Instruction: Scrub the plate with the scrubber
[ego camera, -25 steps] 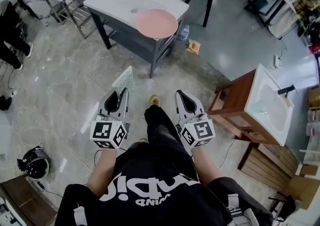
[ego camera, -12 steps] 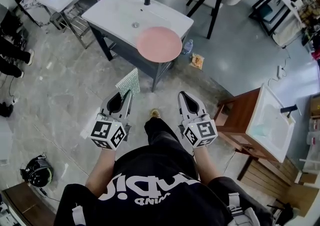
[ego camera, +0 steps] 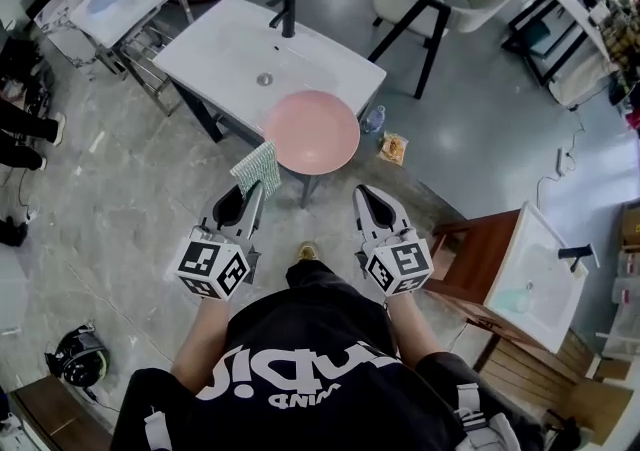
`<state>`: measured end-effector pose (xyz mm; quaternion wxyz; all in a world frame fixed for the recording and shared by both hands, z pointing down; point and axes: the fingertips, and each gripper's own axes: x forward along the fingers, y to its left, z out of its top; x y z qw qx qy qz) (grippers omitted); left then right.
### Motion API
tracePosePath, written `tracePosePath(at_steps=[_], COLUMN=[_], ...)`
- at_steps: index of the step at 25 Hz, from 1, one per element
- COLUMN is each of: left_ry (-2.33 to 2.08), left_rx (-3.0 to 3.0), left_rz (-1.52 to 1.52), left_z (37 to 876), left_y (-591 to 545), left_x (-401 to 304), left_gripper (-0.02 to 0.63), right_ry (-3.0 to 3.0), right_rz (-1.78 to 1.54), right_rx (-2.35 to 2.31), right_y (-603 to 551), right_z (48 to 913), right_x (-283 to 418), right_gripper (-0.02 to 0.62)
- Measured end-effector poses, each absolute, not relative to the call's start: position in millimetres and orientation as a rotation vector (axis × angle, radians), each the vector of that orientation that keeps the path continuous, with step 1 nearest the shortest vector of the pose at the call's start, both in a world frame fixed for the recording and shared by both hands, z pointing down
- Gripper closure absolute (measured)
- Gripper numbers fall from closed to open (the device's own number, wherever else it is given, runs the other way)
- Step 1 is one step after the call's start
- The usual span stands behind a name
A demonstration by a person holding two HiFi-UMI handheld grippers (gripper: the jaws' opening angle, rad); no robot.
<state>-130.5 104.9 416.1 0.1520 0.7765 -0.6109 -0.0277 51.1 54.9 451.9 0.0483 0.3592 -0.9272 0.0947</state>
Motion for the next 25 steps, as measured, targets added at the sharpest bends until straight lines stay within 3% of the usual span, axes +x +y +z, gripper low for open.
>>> tracePosePath(at_steps=[17, 20, 25], left_ry=[-1.613, -1.546, -1.424], left_rx=[2.267, 2.288, 2.341], left_rz=[-0.049, -0.037, -0.001], left_z=[415.6, 418.4, 421.8], left_y=[-2.9, -24.9, -60.7], left_x=[-153.0, -157.0, -159.3], left_gripper=[0.511, 0.511, 0.511], right_ry=[-2.790, -2.748, -2.655], right_rz=[0.371, 0.422, 0.495], right_rx=[1.012, 1.048, 1.089], right_y=[-42.9, -60.9, -88.0], right_z=[465.9, 473.7, 493.2], right_x=[14.0, 9.9, 6.2], right_gripper=[0.571, 0.491, 0.434])
